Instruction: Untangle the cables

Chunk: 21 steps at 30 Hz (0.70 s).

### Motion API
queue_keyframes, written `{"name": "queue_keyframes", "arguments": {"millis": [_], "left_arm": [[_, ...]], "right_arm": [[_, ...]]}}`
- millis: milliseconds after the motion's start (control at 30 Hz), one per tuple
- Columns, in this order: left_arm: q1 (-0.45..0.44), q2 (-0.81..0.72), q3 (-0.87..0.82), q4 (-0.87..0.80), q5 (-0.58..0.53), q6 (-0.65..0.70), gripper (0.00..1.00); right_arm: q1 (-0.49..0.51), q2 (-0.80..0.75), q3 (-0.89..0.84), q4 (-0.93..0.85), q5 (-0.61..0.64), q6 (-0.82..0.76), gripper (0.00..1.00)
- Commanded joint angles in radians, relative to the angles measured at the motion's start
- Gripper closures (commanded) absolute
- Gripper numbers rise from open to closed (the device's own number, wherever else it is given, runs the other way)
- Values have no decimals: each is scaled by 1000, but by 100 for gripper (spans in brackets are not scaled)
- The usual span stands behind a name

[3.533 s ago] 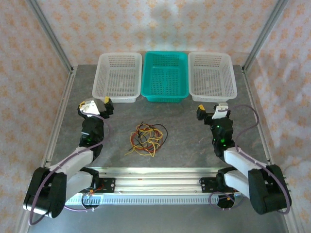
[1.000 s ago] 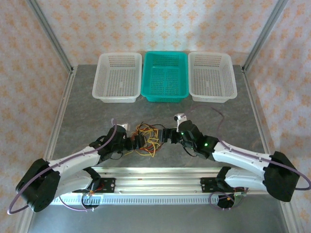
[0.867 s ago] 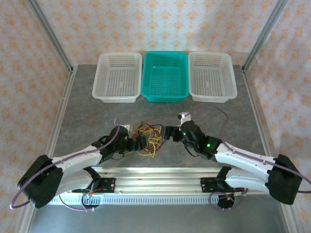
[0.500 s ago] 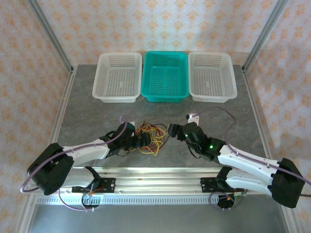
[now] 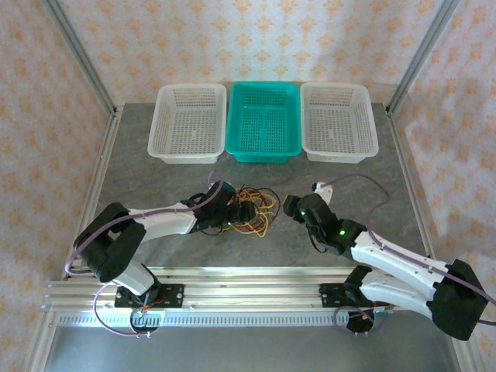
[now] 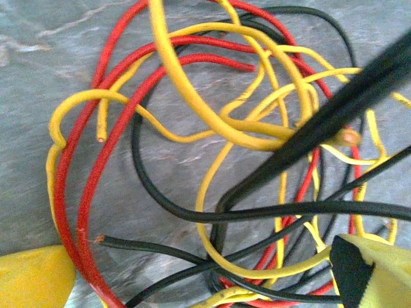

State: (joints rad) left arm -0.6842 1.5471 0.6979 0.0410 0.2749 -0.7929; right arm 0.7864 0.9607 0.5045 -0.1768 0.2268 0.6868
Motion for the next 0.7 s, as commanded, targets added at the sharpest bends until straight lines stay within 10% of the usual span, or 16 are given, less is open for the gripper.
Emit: {"name": "queue_keyframes", "arguments": {"millis": [0,667], "left_arm": [[-29,3,34,242,65,48,1],[-26,-142,67,155,-104,128,1]], "right_arm": [[-13,-20,9,-29,56,-4,26],[-125,59,123,-20,-188,-356,18]]}}
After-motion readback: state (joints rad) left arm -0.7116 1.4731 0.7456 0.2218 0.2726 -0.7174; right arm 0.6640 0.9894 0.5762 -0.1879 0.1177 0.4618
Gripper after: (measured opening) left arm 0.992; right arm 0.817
